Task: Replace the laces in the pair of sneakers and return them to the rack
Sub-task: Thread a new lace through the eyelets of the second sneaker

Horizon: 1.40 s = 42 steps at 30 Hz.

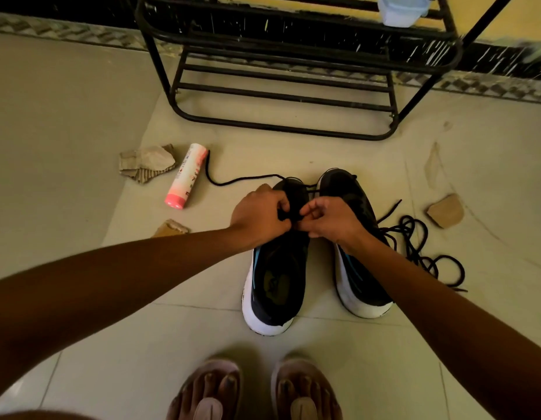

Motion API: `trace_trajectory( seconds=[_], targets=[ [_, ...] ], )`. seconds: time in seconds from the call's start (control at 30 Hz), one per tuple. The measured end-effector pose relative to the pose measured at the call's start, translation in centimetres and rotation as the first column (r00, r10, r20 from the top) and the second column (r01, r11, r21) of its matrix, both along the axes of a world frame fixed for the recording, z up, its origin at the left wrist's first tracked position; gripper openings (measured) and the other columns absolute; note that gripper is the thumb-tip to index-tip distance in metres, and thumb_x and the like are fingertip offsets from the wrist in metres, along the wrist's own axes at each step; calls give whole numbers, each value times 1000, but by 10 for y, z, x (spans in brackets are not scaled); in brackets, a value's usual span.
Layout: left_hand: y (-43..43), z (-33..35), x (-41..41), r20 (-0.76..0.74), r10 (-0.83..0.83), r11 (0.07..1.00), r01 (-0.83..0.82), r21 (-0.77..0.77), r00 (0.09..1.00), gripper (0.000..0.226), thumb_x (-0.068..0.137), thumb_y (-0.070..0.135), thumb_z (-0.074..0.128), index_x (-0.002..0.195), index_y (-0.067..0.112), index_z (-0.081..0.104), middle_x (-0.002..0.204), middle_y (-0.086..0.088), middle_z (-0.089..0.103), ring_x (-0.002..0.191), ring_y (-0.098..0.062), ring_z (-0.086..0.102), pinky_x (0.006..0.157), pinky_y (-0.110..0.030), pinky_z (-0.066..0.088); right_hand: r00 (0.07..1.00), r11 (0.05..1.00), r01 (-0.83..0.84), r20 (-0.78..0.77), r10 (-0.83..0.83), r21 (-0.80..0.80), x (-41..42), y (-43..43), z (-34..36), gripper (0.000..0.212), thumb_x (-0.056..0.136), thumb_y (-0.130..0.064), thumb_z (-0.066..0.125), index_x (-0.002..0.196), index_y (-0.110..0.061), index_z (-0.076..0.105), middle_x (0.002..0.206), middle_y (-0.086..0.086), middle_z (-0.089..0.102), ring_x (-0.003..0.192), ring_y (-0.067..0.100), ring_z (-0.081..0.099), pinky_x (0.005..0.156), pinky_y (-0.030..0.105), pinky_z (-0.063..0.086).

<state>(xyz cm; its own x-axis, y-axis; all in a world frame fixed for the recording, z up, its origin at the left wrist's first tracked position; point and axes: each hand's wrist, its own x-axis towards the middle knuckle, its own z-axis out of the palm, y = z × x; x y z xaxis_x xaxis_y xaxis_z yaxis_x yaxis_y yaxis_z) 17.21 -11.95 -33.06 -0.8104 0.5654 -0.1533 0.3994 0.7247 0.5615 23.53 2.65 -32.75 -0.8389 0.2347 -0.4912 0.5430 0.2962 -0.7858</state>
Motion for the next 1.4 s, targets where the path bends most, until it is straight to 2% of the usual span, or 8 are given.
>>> trace_trajectory(
  seconds=[0.2,0.4,0.57,0.73,0.87,1.0,1.23,1.4],
  targets=[
    [3,-3,-5,-13,-28,999,28,-46,1000,13,78,27,66,88,19,67,104,-3,54,89,-18,57,66,-24,36,998,997,10,-63,-5,81,3,-2,-7,22,71,-11,80,85,-15,63,69,0,63,62,10,58,67,26,52],
    [-7,-8,-4,300,149,956,-214,198,942,5,89,12,54,89,11,59,93,-5,63,82,-13,55,73,-22,41,986,972,9,-165,30,234,4,-10,-10,23,72,-23,81,85,-15,64,64,-7,58,55,0,51,54,8,42],
    [-14,-12,-3,414,210,900,-341,271,885,15,88,6,53,79,18,54,84,2,65,84,-13,61,80,-26,48,973,880,-2,-201,111,475,3,-23,-14,22,75,-34,76,88,-21,65,70,-8,57,64,9,55,62,27,47],
    [-13,-10,-1,590,269,789,-526,318,761,20,86,2,54,85,21,48,82,-7,64,75,-14,59,64,-18,46,967,776,-21,-185,177,630,3,-32,-14,19,84,-34,65,99,-22,66,96,-1,56,78,17,58,63,24,39],
    [-14,-10,2,603,245,776,-527,348,759,27,89,-3,49,81,20,59,80,2,63,76,-7,58,62,-2,45,947,854,33,-289,139,520,6,-26,-19,12,88,-27,63,91,-20,72,83,-3,56,72,13,53,62,25,39],
    [-17,-10,2,628,227,761,-538,363,745,17,89,0,56,90,13,67,83,5,65,78,-2,59,66,-3,46,939,970,150,-334,-80,191,12,-21,-20,23,91,-23,61,80,-6,71,67,10,61,63,23,57,60,36,48],
    [-20,-15,-1,553,281,774,-526,353,784,11,87,1,60,92,8,67,78,5,62,78,-9,60,78,-15,50,909,895,366,-108,-403,-254,12,-19,-10,19,95,-12,53,82,-15,65,81,6,66,73,14,64,66,24,54],
    [-22,-15,-2,579,254,776,-521,357,775,20,87,1,60,81,19,64,81,2,64,89,-19,62,91,-30,50,920,910,358,-89,-382,-210,12,-18,-6,16,96,-14,52,86,-11,65,80,3,65,74,10,62,67,22,54]
  ],
)
